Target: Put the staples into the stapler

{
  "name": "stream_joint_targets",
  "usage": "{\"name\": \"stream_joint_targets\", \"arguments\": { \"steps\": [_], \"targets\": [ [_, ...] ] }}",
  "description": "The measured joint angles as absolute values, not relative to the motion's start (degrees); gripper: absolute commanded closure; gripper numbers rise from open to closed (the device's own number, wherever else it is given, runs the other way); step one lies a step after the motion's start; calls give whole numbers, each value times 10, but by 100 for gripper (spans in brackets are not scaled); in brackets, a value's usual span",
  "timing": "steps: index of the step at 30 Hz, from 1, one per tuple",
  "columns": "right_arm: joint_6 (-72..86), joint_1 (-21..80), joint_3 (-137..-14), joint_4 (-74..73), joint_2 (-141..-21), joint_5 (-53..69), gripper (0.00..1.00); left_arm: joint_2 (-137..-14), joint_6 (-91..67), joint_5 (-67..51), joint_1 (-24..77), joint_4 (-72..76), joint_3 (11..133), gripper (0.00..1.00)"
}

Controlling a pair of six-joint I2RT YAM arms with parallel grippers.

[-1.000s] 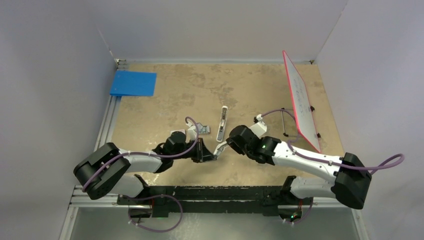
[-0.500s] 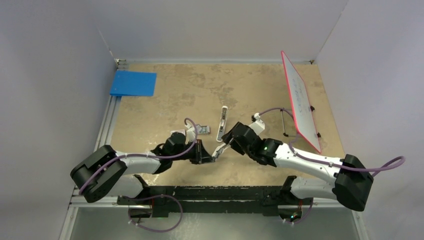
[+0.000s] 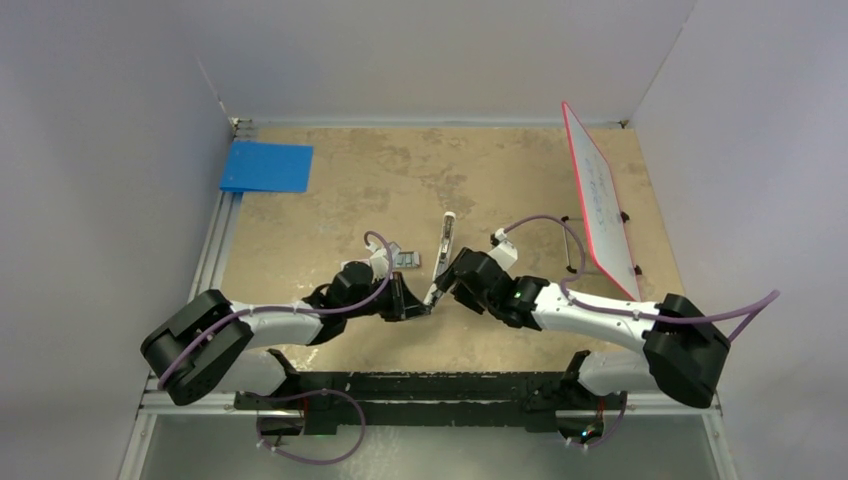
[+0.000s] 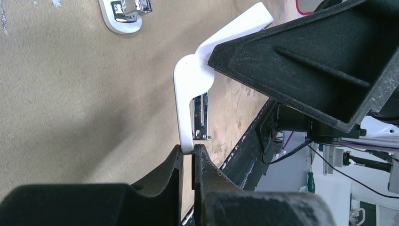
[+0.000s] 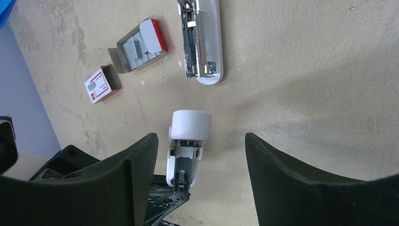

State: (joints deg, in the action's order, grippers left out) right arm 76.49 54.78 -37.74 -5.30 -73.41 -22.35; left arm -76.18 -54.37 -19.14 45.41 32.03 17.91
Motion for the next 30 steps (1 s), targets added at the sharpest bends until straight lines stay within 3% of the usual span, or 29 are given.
{"name": "stream_joint_targets", "arguments": {
  "steps": [17, 24, 27, 30],
  "targets": [
    [804, 548, -364, -8, -733, -180, 68, -762, -555, -192, 454, 339, 179, 100],
    [804, 548, -366, -19, -738, -190, 70, -770, -557, -192, 454, 324, 187, 54],
    [800, 548, -374, -48, -743, -209, 69, -770, -559, -191, 454, 302, 193, 43],
    [793, 547, -389, -83, -750, -233, 68, -762, -560, -186, 454, 272, 194, 38]
  ]
}}
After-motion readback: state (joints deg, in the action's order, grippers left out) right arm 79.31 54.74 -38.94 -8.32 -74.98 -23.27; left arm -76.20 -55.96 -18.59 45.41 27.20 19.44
